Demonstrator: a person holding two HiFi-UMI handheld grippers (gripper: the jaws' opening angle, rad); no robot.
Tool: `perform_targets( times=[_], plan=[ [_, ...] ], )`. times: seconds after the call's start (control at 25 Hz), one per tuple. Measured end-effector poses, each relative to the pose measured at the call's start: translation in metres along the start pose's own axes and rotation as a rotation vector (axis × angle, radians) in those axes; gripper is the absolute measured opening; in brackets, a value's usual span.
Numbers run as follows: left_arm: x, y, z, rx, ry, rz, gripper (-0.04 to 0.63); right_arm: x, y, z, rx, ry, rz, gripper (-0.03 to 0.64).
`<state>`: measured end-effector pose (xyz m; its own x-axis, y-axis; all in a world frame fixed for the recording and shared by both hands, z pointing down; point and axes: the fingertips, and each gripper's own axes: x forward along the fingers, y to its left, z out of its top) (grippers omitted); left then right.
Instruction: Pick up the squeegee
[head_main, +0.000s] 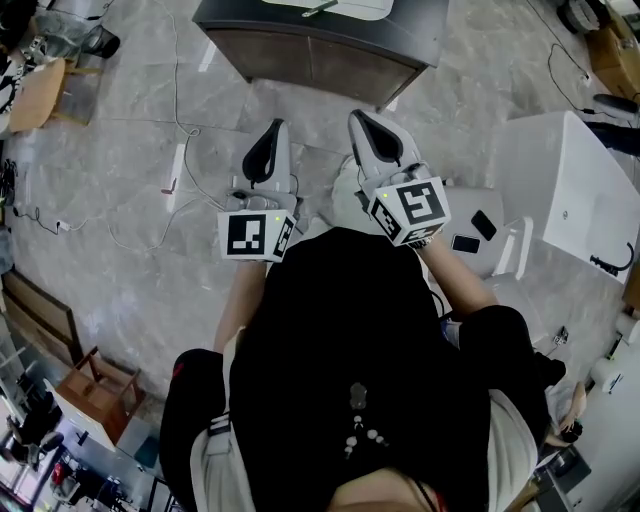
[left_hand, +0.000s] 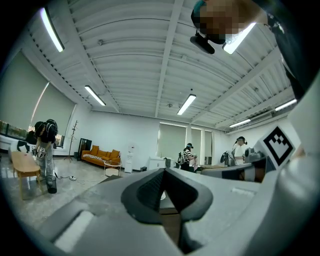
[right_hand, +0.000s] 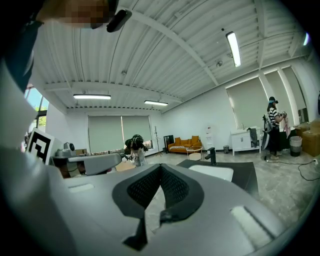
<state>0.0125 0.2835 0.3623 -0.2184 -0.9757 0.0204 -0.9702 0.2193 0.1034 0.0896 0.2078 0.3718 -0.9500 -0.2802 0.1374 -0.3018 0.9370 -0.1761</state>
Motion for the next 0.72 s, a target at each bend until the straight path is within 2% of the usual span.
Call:
perform_targets(
  times=[0.44,0.72],
  plan=[
    [0.069,0.008,-0.001,0.004,0.032,0.0,0.002,0.043,-0.053,0.008,0.027,0.023,0.008,0.002],
    [0.105,0.008,0.001,0.039,0.05,0.035,0.002,0.065,-0.087,0.014,0.048,0.022,0.031,0.002]
  ],
)
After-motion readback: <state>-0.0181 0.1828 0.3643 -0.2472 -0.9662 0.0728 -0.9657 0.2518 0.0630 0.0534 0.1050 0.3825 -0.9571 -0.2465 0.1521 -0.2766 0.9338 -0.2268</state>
